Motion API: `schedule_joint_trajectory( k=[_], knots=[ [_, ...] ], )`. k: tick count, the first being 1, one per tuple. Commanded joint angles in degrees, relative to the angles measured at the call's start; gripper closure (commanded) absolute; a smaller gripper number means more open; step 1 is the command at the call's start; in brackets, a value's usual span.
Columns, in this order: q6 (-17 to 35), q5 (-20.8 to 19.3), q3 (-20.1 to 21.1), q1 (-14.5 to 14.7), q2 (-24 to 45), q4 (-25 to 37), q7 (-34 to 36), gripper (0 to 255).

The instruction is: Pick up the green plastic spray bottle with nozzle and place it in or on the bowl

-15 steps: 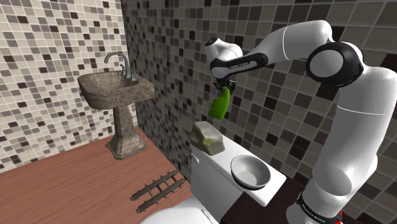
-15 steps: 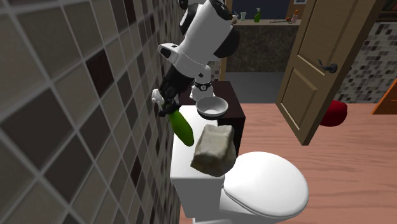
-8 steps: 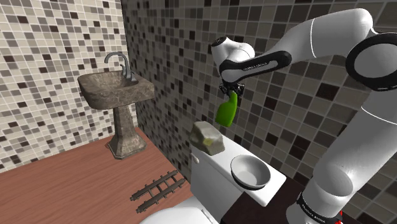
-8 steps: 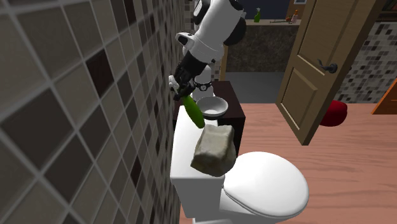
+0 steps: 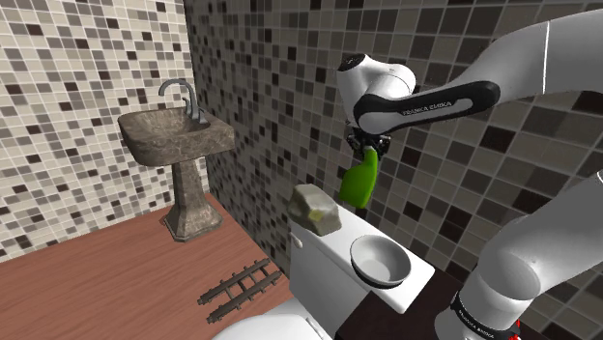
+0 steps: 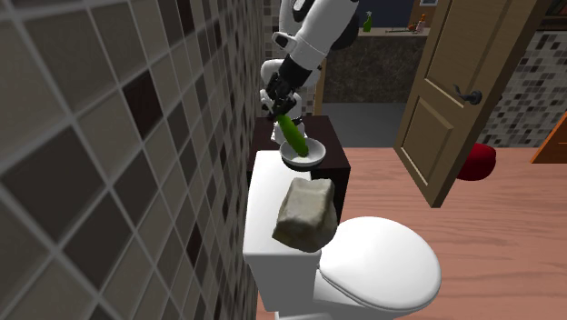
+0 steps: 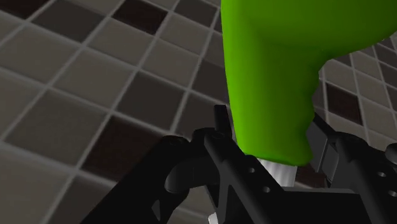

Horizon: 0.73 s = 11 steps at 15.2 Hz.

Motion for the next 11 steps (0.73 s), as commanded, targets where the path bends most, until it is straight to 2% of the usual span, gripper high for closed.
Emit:
schedule_joint_trajectory(
  k=[1, 11],
  knots=[
    [-1.16, 1.36, 0.66, 1.08, -4.02, -3.20, 0.52, 255],
    [-11.72, 9.51, 4.73, 8.30, -24.16, -14.62, 2.28, 255]
  ],
)
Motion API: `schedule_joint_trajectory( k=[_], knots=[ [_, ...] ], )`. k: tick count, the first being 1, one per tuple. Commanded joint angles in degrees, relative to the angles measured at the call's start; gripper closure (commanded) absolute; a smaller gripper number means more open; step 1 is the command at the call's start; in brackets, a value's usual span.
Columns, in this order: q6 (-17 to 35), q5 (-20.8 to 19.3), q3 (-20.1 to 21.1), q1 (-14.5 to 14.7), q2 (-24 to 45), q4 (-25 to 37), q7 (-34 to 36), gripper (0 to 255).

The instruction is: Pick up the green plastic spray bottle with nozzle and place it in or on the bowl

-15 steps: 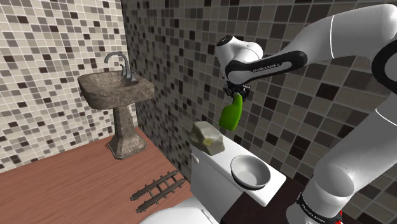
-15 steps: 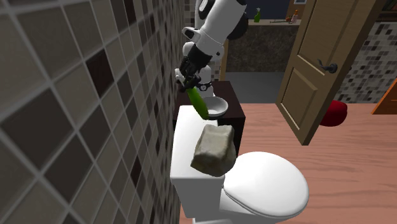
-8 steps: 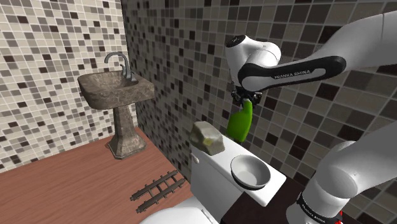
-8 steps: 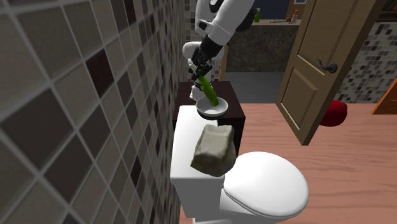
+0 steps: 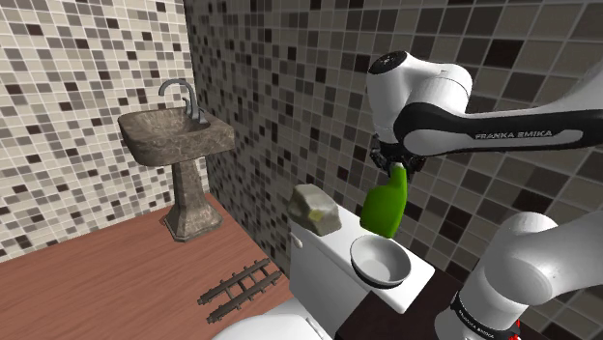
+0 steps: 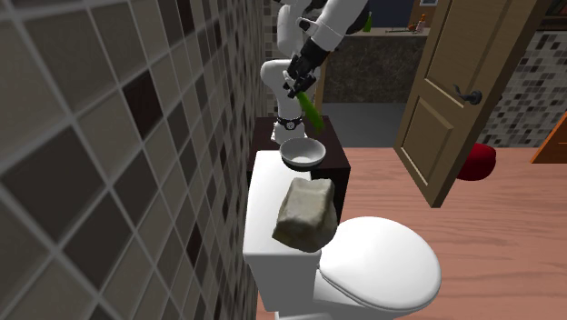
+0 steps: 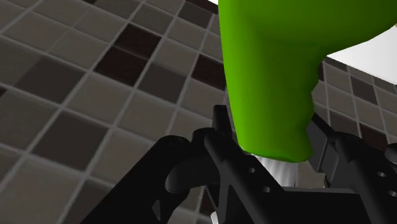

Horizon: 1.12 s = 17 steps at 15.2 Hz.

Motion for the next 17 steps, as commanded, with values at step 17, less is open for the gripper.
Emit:
schedule_joint_trajectory(
  k=[17],
  knots=[
    [6.15, 3.76, 3.06, 3.38, -4.43, -12.60, 5.72, 255]
  ],
)
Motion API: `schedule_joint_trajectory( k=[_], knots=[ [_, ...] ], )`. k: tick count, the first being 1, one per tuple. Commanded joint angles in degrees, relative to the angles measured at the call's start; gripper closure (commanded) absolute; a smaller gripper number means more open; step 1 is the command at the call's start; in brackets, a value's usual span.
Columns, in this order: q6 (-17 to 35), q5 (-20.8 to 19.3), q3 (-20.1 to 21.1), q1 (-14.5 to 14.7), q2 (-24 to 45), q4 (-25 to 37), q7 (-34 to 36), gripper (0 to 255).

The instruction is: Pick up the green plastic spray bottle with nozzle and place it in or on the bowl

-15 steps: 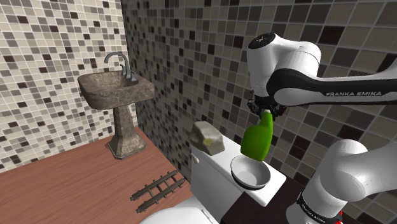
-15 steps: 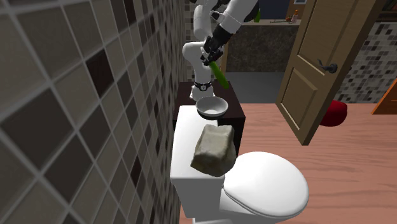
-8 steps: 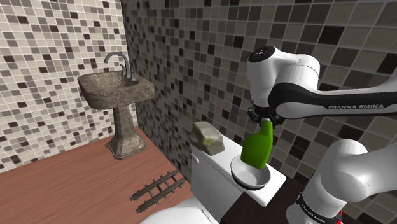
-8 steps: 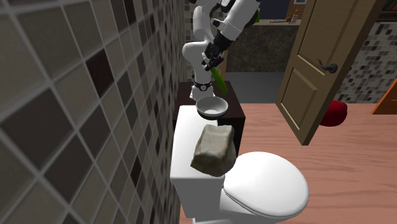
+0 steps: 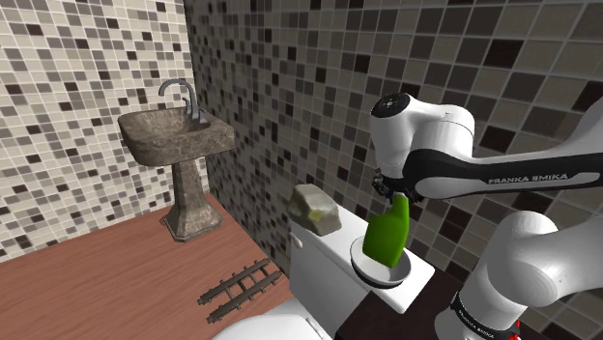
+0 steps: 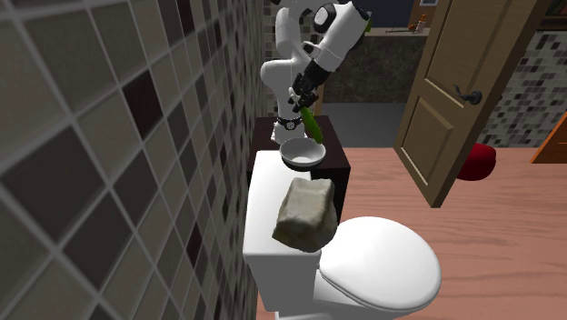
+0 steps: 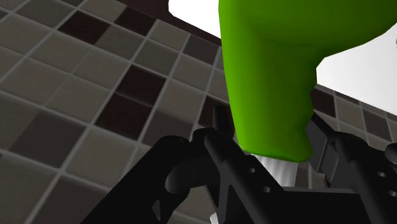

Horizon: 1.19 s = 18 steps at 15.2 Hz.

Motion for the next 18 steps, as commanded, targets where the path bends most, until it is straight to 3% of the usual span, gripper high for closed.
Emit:
schedule_joint_trajectory(
  k=[1, 6, 13, 14, 18],
  knots=[
    [1.74, 0.01, 0.16, 0.04, 0.31, -1.55, 0.70, 255],
    [5.73, 0.09, 0.85, 0.06, 1.73, -4.56, 2.61, 255],
    [5.73, 0.09, 0.85, 0.06, 1.73, -4.56, 2.60, 255],
    [5.73, 0.09, 0.85, 0.06, 1.72, -4.56, 2.60, 0],
    [5.73, 0.09, 0.85, 0.06, 1.73, -4.56, 2.60, 0]
  ],
)
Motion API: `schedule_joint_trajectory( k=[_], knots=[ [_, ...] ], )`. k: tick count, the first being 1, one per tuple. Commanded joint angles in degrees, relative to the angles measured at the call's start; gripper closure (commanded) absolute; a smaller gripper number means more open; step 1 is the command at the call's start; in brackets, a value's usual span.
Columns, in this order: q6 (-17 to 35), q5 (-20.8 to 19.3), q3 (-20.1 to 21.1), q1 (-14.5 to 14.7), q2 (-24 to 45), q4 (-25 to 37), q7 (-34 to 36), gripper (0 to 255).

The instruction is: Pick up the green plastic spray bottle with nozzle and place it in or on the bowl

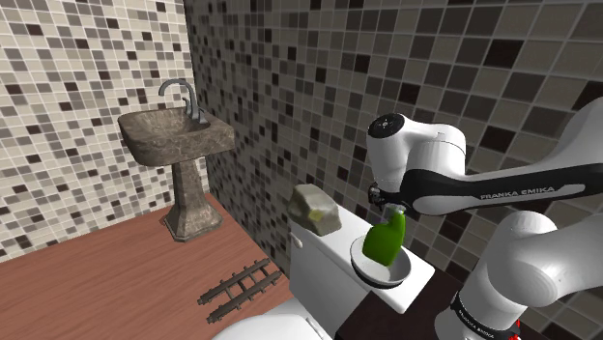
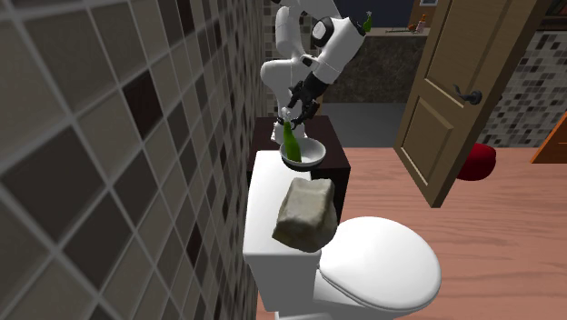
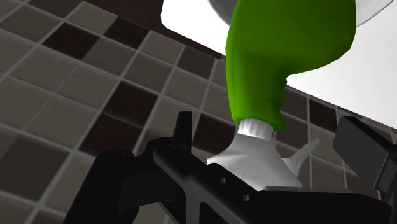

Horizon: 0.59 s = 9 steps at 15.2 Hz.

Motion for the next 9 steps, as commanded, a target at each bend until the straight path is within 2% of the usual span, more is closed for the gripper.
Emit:
schedule_joint_trajectory(
  k=[1, 5, 9],
  knots=[
    [0.00, 0.00, 0.00, 0.00, 0.00, 0.00, 0.00, 0],
    [-7.09, 1.82, 1.68, 0.87, 0.55, 7.20, -0.16, 0],
    [-7.09, 1.82, 1.68, 0.87, 0.55, 7.20, -0.16, 0]
  ],
)
